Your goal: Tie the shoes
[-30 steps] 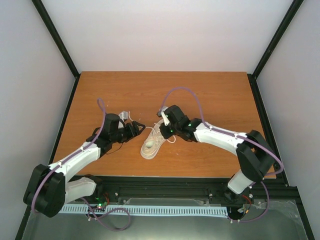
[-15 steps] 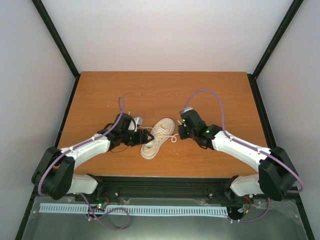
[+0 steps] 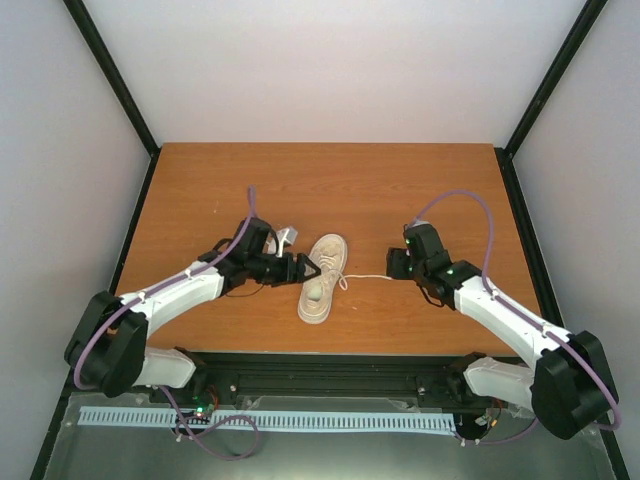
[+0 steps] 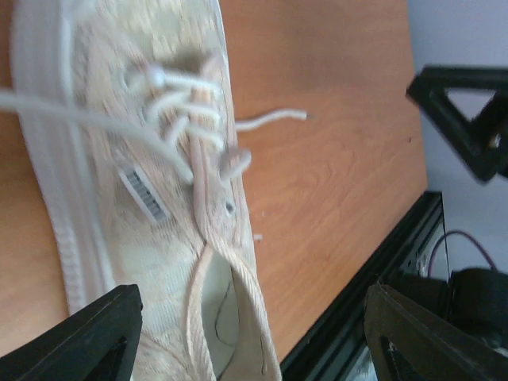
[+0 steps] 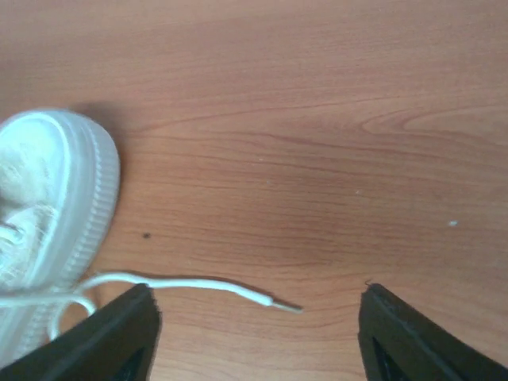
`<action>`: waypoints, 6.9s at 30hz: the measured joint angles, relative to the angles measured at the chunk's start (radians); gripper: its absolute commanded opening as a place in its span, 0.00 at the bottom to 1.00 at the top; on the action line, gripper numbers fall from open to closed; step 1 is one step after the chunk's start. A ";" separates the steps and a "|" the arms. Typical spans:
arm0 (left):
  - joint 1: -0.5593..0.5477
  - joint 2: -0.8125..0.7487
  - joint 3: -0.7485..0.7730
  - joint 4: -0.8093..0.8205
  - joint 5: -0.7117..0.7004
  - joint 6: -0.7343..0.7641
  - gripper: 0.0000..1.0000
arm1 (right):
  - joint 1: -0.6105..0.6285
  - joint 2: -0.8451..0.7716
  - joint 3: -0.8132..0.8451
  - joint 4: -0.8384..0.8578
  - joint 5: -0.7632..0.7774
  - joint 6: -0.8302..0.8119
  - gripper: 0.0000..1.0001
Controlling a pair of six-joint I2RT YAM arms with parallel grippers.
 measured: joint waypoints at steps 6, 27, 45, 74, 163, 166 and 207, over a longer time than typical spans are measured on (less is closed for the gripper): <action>0.120 0.019 0.086 -0.055 -0.119 -0.008 0.80 | 0.000 -0.036 0.017 0.000 -0.051 -0.026 0.83; 0.215 0.513 0.497 -0.332 -0.556 -0.094 0.38 | 0.000 -0.135 0.021 0.074 -0.146 -0.081 0.86; 0.227 0.627 0.631 -0.499 -0.506 -0.095 0.46 | 0.000 -0.238 -0.008 0.099 -0.187 -0.139 0.91; 0.213 0.375 0.448 -0.313 -0.433 0.008 0.01 | -0.002 -0.320 -0.039 0.127 -0.165 -0.142 0.96; 0.036 0.047 0.006 0.334 -0.174 0.221 0.01 | 0.118 0.341 0.443 0.169 -0.223 0.087 0.89; 0.039 0.090 0.005 0.297 -0.175 0.221 0.01 | 0.118 0.332 0.437 0.126 -0.187 0.074 0.91; 0.063 0.116 0.011 0.203 -0.143 0.211 0.01 | 0.068 0.406 0.124 0.093 -0.208 0.282 0.92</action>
